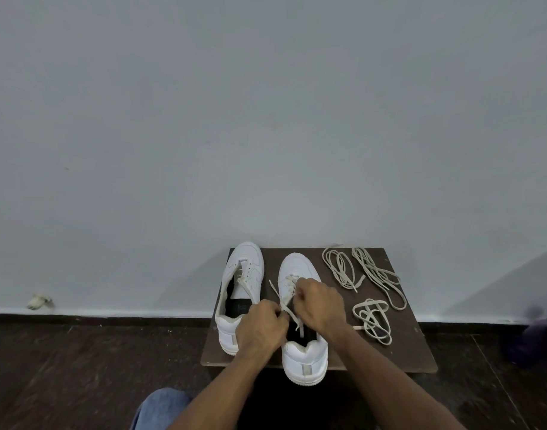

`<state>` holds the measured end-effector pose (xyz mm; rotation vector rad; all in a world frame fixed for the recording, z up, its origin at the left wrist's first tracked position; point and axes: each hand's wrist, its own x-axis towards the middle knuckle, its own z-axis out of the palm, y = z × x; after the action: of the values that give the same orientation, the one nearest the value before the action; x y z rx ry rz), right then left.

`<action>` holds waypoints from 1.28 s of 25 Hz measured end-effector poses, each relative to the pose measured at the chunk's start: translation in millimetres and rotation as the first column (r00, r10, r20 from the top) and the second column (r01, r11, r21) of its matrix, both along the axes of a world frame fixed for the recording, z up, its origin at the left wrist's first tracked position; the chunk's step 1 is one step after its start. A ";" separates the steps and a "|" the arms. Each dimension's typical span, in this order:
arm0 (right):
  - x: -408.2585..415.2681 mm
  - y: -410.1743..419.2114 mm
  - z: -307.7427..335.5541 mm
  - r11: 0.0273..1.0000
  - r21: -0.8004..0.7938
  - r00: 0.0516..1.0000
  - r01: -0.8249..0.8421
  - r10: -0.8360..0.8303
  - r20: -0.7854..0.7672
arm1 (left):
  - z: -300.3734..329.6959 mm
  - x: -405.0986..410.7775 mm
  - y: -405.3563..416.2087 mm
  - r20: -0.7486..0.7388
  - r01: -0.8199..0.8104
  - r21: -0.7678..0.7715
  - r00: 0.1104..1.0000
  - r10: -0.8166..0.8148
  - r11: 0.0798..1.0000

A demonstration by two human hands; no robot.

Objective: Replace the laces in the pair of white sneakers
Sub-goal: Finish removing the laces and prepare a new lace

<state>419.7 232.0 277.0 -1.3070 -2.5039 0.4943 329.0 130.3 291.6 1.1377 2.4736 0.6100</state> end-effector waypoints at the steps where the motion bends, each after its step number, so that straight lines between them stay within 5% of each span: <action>1: 1.9 5.6 -1.3 0.988 -0.119 0.991 0.095 -0.106 -0.086 | 0.7 -1.0 0.8 0.002 -0.005 -0.013 1.000 0.005 1.000; 4: 10.5 23.4 -3.5 0.658 -0.729 0.708 0.189 -0.605 -0.363 | 2.4 1.5 3.8 -0.003 0.002 -0.034 1.000 -0.002 0.999; 5: 12.9 25.4 -5.2 0.617 -0.772 0.658 0.152 -0.646 -0.387 | 2.4 2.5 4.9 -0.019 0.009 -0.039 1.000 -0.010 0.999; 8: 18.9 21.1 -5.1 0.889 -0.457 0.890 0.022 -0.225 -0.396 | -0.2 2.4 4.7 -0.081 0.025 -0.044 0.996 -0.028 0.999; 11: 22.5 8.2 -0.1 0.964 -0.174 0.979 -0.200 0.191 -0.064 | -1.9 3.2 2.3 -0.127 0.036 -0.049 0.991 -0.042 0.998; 14: 16.2 -0.6 0.3 0.981 0.056 0.981 -0.188 0.184 0.058 | -1.6 3.0 2.5 -0.161 0.040 -0.053 0.986 -0.048 0.998; 17: 9.7 5.3 -3.5 0.999 -0.011 0.995 -0.044 0.042 -0.090 | -1.1 2.8 0.2 -0.152 0.045 -0.052 0.987 -0.053 0.998; 19: 12.5 16.0 -3.8 0.887 -0.440 0.830 0.143 -0.349 -0.435 | -0.4 2.9 -0.9 -0.146 0.047 -0.051 0.988 -0.054 0.998; 21: 20.9 21.7 -7.8 0.578 -0.812 0.454 0.080 -0.747 -0.486 | -1.0 3.8 -0.1 -0.153 0.055 -0.052 0.986 -0.063 0.997; 22: 24.3 23.7 -12.7 0.537 -0.840 0.395 0.080 -0.791 -0.468 | -1.2 4.3 0.5 -0.157 0.058 -0.052 0.985 -0.066 0.997; 23: 27.3 23.8 -18.4 0.603 -0.782 0.463 0.156 -0.744 -0.481 | -0.9 4.5 0.5 -0.159 0.057 -0.053 0.985 -0.064 0.997; 25: 27.2 17.6 -22.8 0.848 -0.494 0.747 0.191 -0.452 -0.487 | -0.7 3.2 1.1 -0.161 0.049 -0.058 0.985 -0.058 0.997; 27: 24.2 11.3 -16.0 0.989 -0.145 0.922 -0.026 -0.033 -0.386 | -3.1 2.1 2.0 -0.157 0.046 -0.066 0.986 -0.056 0.997; 29: 19.0 3.2 -3.4 0.973 0.083 0.967 -0.213 0.223 -0.124 | -3.9 1.0 2.2 -0.154 0.036 -0.075 0.987 -0.047 0.997; 32: 11.9 -7.0 6.4 0.916 0.266 0.951 -0.299 0.264 0.158 | -5.1 -0.6 2.5 -0.155 0.039 -0.080 0.987 -0.051 0.996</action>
<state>431.6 225.0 283.4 -0.8953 -2.7515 0.1002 328.4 132.8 286.6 1.2517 2.5698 0.4227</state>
